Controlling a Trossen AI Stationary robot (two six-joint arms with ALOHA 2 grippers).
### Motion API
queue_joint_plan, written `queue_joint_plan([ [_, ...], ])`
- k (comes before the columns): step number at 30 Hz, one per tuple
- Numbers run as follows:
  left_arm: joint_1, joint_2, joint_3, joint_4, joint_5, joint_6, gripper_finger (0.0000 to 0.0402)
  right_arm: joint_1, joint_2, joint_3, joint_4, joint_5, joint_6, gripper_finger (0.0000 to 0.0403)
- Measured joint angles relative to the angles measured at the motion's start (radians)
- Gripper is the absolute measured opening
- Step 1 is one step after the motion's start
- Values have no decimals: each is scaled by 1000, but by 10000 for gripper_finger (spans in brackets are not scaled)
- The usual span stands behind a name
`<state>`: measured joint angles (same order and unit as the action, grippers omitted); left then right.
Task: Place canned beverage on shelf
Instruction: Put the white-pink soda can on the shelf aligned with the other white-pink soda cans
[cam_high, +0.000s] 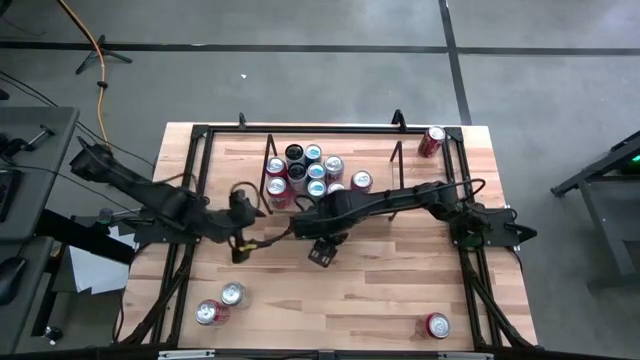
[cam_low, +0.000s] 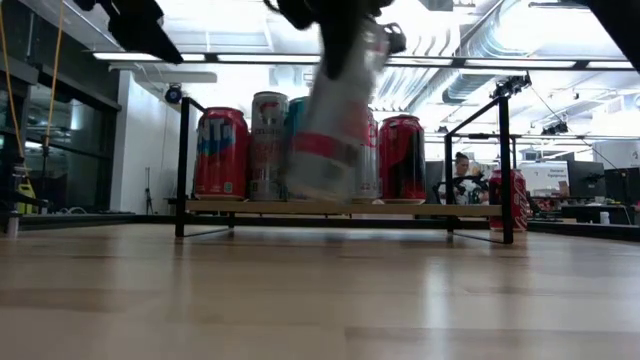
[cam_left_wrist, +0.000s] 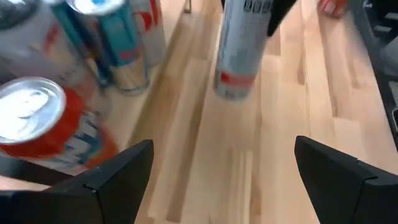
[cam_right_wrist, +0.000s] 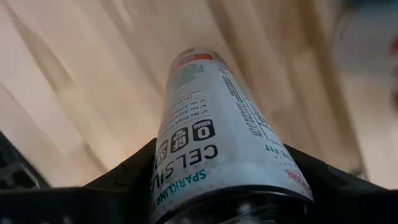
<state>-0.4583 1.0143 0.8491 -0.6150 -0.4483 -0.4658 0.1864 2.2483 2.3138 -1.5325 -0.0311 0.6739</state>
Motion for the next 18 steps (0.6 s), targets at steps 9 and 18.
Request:
queue_joint_plan([
  [9, 0, 22, 0, 73, 20, -13, 342, 28, 86, 0, -38, -132, 34, 242],
  [18, 0, -22, 1, 95, 16, -12, 342, 40, 102, 3, -23, -100, 62, 242],
])
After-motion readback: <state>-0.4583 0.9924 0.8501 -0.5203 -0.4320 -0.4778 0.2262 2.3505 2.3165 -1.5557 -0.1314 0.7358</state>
